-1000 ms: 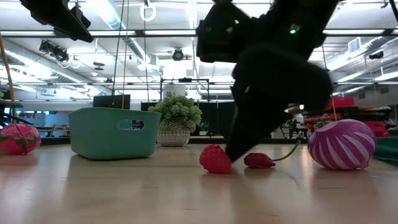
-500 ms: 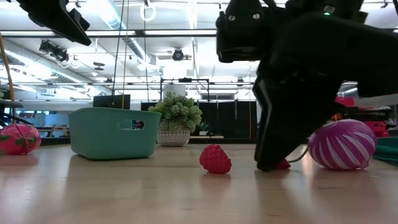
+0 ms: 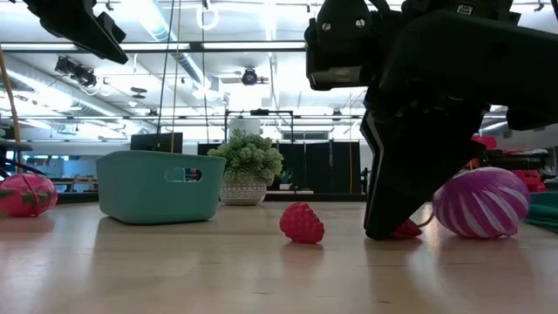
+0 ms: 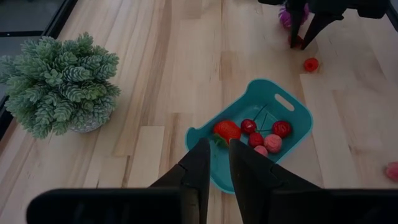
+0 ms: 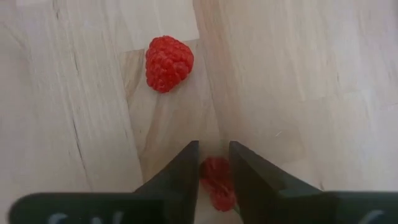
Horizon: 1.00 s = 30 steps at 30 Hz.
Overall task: Pick and placing Produce into tupperware
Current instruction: Put the red cherry into the green bin
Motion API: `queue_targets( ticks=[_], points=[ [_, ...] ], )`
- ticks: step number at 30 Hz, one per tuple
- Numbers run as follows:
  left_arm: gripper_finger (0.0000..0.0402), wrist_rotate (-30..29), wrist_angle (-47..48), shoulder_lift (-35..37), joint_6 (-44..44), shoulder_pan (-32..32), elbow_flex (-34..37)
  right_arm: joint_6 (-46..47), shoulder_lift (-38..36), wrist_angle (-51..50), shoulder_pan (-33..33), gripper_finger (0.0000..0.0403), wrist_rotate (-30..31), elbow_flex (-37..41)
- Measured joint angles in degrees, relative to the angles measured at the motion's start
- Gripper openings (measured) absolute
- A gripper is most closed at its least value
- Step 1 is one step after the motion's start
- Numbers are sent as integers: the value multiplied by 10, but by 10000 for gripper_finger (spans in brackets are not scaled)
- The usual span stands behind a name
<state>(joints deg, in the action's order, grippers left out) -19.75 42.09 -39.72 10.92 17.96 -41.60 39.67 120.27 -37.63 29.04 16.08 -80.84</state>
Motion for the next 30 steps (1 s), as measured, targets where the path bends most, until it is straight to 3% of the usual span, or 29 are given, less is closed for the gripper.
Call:
queue_targets(
  ticks=[8,17,22,27,30],
  points=[
    [72,0,0,0,0,0,0,67,0,3,-8,13,-2,1],
    [65,0,0,0,1,0,0,68,1,13,-10,4,24,1],
    [66,0,-1,0,0,0,0,67,4,38,-16,3,146,-5],
    [71,0,-2,0,-1,0,0,67,3,66,-30,3,351,-19],
    [67,0,-2,0,0,0,0,85,3,156,-56,2,474,-20]
  ],
)
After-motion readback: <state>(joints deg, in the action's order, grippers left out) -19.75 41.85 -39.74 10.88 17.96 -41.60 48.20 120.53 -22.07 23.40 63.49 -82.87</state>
